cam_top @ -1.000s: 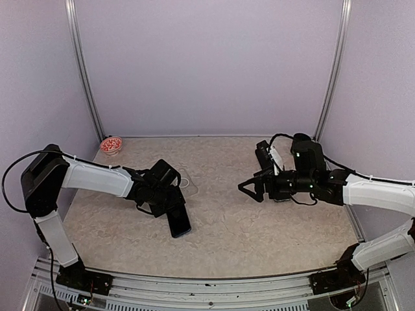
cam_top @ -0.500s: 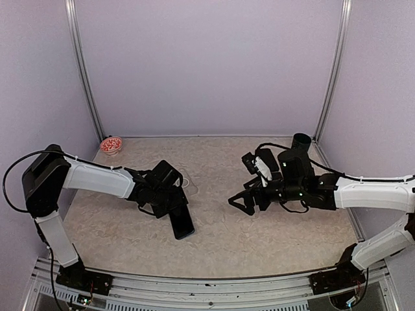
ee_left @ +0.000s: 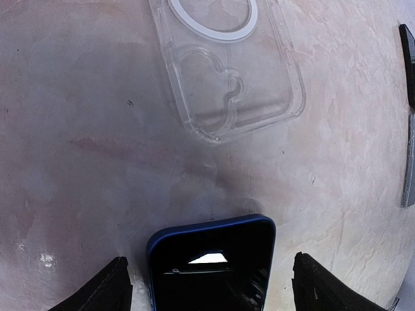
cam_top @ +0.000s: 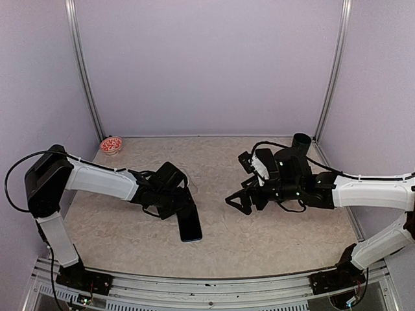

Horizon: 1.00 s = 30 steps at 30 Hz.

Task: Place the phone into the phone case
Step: Place the phone at the center of the board, then pick up the phone at the center of the board.

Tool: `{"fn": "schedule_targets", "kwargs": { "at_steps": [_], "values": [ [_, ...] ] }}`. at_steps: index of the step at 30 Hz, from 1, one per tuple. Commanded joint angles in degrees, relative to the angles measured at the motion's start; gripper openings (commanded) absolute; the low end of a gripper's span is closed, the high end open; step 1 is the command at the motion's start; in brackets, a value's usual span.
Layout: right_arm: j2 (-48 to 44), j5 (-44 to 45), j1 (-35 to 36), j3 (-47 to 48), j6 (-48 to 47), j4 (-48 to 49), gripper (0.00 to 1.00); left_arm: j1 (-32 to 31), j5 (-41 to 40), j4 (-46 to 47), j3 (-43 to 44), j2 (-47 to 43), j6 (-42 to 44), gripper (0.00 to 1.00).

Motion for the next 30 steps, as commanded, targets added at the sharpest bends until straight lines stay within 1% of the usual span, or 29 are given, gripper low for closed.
{"fn": "schedule_targets", "kwargs": {
  "at_steps": [1, 4, 8, 11, 14, 20, 24, 26, 30],
  "values": [
    [2.5, 1.7, 2.4, 2.3, -1.3, -2.0, 0.99, -0.5, 5.1, -8.2, -3.9, 4.7, -0.3, 0.86],
    [4.0, 3.9, 4.1, 3.4, -1.3, -2.9, 0.99, -0.4, 5.1, -8.7, -3.5, 4.1, -0.3, 0.88],
    [6.8, 10.4, 7.5, 5.9, 1.2, -5.2, 1.00, 0.1, 3.7, -7.2, -5.9, -0.3, -1.8, 0.91],
    [10.6, 17.3, 11.5, 8.1, 5.1, -6.9, 0.99, 0.9, 2.3, -5.6, -8.8, -6.9, -2.5, 0.93],
    [15.4, 22.3, 14.7, 10.6, 9.3, -7.7, 1.00, 1.7, -0.3, -6.3, -10.1, -13.7, -1.8, 0.98],
    [24.4, 26.1, 18.4, 16.6, 16.4, -7.5, 1.00, 3.2, -5.3, -10.5, -11.6, -24.2, -0.4, 0.99],
    [30.5, 27.8, 20.4, 21.9, 19.9, -8.4, 0.99, 6.1, -5.6, -10.7, -14.4, -31.4, 0.6, 0.99],
    [34.0, 29.3, 21.0, 25.7, 20.7, -10.9, 0.99, 7.7, -5.4, -10.7, -16.0, -34.8, 0.8, 0.99],
    [39.5, 29.5, 21.6, 32.7, 21.7, -14.0, 1.00, 8.7, -5.7, -10.3, -17.8, -40.1, 1.0, 0.99]
  ]
}}
